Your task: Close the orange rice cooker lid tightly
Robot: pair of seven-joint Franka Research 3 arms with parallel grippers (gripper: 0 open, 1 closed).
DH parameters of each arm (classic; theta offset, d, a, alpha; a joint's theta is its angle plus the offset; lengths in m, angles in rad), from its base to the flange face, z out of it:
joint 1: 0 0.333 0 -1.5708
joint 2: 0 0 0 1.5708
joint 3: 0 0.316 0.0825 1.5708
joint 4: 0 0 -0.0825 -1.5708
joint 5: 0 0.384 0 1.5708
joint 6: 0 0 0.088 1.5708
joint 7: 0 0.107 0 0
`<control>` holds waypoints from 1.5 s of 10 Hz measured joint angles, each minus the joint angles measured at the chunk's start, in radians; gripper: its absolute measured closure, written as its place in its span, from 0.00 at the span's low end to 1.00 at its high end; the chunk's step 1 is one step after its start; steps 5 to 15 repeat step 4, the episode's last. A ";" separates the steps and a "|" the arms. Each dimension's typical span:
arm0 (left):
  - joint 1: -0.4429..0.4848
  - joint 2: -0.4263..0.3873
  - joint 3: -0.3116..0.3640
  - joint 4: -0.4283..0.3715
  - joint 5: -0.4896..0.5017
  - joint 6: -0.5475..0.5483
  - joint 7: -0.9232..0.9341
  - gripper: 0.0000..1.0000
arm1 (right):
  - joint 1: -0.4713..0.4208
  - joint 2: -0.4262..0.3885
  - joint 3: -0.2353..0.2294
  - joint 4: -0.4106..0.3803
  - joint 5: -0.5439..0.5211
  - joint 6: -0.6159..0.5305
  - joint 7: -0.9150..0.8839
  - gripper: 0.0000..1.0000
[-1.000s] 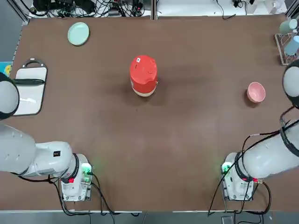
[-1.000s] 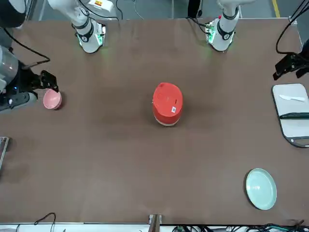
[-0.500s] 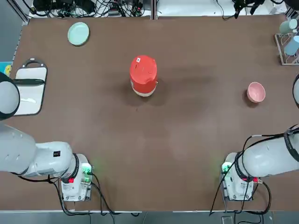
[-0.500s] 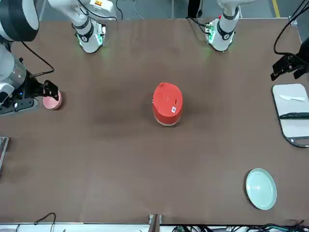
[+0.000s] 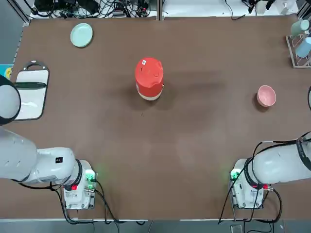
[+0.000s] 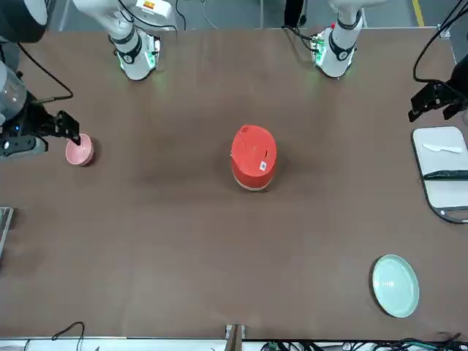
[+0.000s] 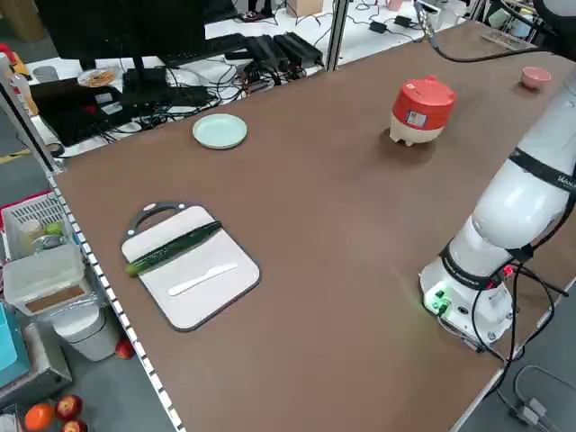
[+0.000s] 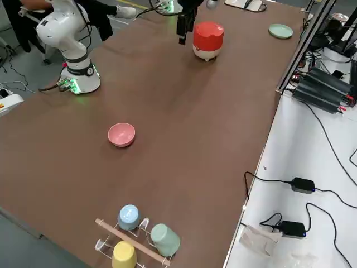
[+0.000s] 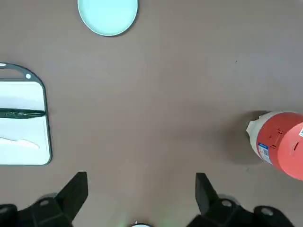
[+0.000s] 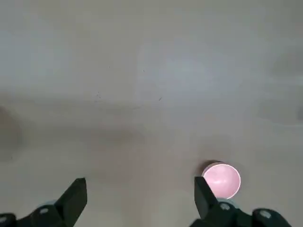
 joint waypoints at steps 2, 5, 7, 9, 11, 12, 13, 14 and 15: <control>0.000 0.000 0.000 0.000 0.000 0.000 0.000 0.00 | -0.002 0.000 0.000 0.000 -0.001 -0.002 0.003 0.00; 0.000 -0.001 -0.001 0.000 0.000 0.000 0.000 0.00 | -0.002 0.000 0.000 0.001 -0.002 -0.013 0.004 0.00; 0.000 -0.001 -0.001 0.000 0.000 0.000 0.000 0.00 | -0.002 0.000 0.000 0.001 -0.002 -0.013 0.004 0.00; 0.000 -0.001 -0.001 0.000 0.000 0.000 0.000 0.00 | -0.002 0.000 0.000 0.001 -0.002 -0.013 0.004 0.00; 0.000 -0.001 -0.001 0.000 0.000 0.000 0.000 0.00 | -0.002 0.000 0.000 0.001 -0.002 -0.013 0.004 0.00; 0.000 -0.001 -0.001 0.000 0.000 0.000 0.000 0.00 | -0.002 0.000 0.000 0.001 -0.002 -0.013 0.004 0.00; 0.000 -0.001 -0.001 0.000 0.000 0.000 0.000 0.00 | -0.002 0.000 0.000 0.001 -0.002 -0.013 0.004 0.00; 0.000 -0.001 -0.001 0.000 0.000 0.000 0.000 0.00 | -0.002 0.000 0.000 0.001 -0.002 -0.013 0.004 0.00; 0.000 -0.001 -0.001 0.000 0.000 0.000 0.000 0.00 | -0.002 0.000 0.000 0.001 -0.002 -0.013 0.004 0.00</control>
